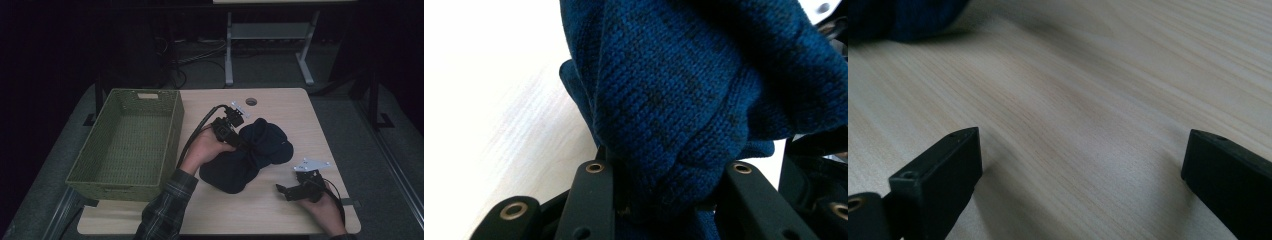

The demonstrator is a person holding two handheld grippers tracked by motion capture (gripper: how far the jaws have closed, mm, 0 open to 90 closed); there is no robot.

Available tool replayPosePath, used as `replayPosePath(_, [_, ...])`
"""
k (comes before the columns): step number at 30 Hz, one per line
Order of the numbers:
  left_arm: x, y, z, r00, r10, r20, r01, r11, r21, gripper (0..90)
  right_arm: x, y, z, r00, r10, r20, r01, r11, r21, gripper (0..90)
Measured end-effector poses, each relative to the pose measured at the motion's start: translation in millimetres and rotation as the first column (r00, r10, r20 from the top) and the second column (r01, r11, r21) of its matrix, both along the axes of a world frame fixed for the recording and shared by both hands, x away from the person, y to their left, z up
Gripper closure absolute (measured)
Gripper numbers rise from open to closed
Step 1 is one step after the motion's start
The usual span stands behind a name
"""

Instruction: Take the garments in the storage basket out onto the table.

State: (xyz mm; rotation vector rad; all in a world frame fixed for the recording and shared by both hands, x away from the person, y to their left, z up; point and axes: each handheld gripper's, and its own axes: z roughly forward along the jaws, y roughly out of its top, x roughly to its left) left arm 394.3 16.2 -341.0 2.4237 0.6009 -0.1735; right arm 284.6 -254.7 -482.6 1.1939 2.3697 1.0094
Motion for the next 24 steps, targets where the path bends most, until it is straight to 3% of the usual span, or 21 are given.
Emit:
replayPosePath(11, [13.1,-20.9,-41.5,0.9976,-0.007,-0.069,0.008,1.0000,0.001,69.2,0.4,-0.3,-0.3,1.0000,0.002,0.005,-0.002,1.000,-0.003,2.5])
replayPosePath(24, [33.0,-16.5,-86.4,0.9919,0.035,-0.122,-0.033,0.9992,0.023,69.0,0.0,0.0,-0.1,1.0000,-0.002,-0.003,0.002,1.000,-0.002,2.5])
